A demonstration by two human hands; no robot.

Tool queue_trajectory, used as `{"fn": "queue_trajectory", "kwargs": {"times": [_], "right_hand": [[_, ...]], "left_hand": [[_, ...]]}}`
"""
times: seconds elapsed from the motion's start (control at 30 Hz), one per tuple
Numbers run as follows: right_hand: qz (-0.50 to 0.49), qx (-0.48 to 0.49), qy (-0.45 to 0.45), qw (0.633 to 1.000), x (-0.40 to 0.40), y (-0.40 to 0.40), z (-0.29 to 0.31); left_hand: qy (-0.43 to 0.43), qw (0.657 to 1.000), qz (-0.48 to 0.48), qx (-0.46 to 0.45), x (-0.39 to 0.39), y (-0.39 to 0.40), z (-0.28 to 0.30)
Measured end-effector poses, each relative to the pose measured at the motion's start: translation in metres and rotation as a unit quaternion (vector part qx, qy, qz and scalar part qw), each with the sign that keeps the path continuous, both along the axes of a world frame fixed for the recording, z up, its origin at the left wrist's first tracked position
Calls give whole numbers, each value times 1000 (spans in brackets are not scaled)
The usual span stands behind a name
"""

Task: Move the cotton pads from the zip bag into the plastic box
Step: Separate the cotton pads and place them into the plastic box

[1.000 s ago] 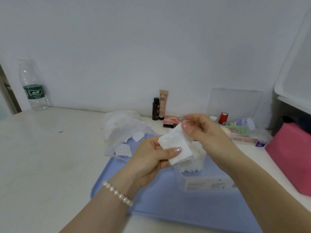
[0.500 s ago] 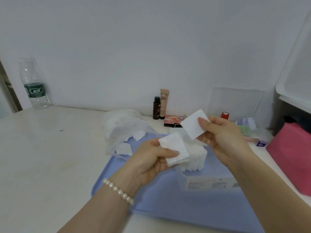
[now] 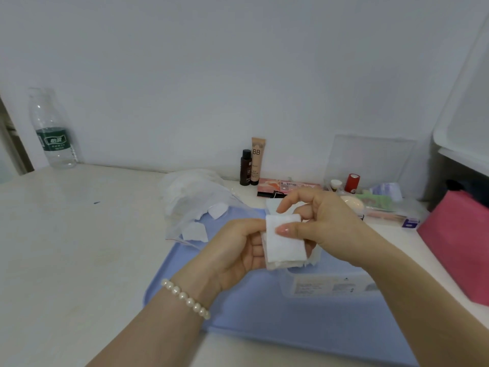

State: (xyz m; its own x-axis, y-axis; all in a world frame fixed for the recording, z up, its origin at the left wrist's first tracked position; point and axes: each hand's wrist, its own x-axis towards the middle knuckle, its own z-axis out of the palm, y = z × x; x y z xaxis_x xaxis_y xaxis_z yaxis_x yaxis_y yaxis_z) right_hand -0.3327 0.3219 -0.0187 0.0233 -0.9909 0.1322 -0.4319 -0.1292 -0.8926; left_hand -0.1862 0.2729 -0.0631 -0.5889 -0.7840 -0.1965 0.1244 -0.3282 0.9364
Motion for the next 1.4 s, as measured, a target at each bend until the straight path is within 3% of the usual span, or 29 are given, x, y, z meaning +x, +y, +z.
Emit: {"fn": "queue_trajectory", "kwargs": {"times": [0.37,0.6,0.73,1.0,1.17,1.3,1.4], "right_hand": [[-17,16,72,997,4,3,1],[-70,-48,142,986,1,-1,0],[-63,10,87,994,-6,0,3],[0,72,133,989,-10,4,7],[-120,42,54,990,-37,7,23],[-265,54,197,942,-66,2,19],[-288,129,264,911,-68,-7,0]], "left_hand": [[0,1000,6,-11,1,0,0],[25,998,-34,-42,2,2,-3],[1,997,-31,-75,3,4,0],[-29,993,-26,-113,-1,13,3],[43,986,113,-112,-3,5,1],[-16,979,134,-153,-6,2,-6],[-63,976,116,-174,-8,4,-9]]}}
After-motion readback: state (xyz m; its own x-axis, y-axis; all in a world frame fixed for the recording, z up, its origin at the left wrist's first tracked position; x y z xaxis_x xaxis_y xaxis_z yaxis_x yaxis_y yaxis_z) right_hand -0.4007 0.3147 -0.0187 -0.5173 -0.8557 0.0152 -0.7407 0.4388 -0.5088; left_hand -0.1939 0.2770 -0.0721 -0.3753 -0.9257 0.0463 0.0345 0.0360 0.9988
